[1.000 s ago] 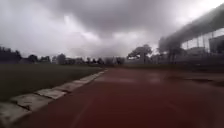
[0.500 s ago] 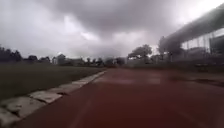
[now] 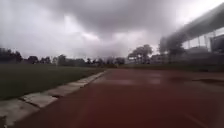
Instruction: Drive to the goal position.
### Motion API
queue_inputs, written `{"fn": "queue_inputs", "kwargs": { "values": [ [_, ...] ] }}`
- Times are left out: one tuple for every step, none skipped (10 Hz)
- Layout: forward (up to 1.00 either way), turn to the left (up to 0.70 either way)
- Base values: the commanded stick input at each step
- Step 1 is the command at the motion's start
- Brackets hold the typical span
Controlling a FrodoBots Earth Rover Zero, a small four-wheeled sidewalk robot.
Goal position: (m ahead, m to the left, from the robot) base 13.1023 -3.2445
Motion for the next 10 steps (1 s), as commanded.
{"fn": "queue_inputs", "kwargs": {
  "values": [
    [0.50, 0.00],
    [0.50, 0.00],
    [0.50, 0.00],
    [0.50, 0.00],
    [0.50, 0.00],
    [0.50, 0.00],
    [0.50, 0.00],
    [0.50, 0.00],
    [0.50, 0.00],
    [0.50, 0.00]
  ]
}}
